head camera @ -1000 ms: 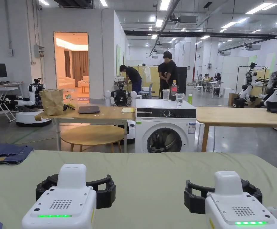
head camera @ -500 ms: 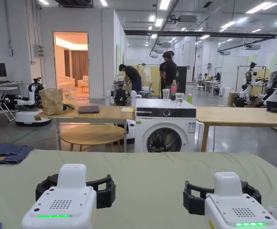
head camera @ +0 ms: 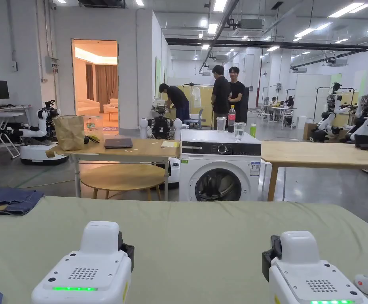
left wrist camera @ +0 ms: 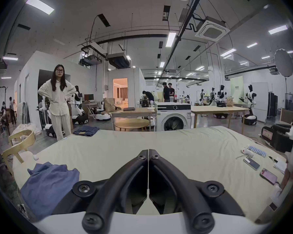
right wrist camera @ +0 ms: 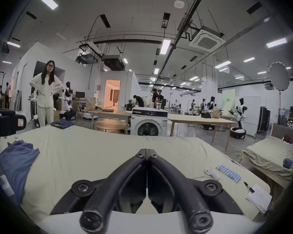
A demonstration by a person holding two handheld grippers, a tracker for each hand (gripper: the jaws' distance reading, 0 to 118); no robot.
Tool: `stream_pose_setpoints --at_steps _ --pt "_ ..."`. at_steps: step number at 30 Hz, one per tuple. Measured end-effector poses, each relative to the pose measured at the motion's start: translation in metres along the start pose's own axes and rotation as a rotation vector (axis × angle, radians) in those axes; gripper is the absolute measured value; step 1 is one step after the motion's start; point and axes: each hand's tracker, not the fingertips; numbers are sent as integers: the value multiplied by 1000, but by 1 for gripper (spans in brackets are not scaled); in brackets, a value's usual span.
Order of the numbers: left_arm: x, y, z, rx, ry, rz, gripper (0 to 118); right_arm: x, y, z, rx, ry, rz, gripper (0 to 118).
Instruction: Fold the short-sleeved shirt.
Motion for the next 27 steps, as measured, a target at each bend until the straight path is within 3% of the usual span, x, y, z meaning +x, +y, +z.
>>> stream_pose_setpoints --at_steps 9,15,21,27 --pt "-5 0 0 1 1 9 0 -3 -2 -3 -26 14 6 0" --pt "-28 -1 5 -11 41 21 0 -26 -3 -8 -34 56 16 0" --pt "-89 -2 25 -15 184 36 0 -84 2 -20 -45 192 -18 0" --pt "-165 -6 63 -19 372 62 0 -172 2 -25 -50 384 -17 0"
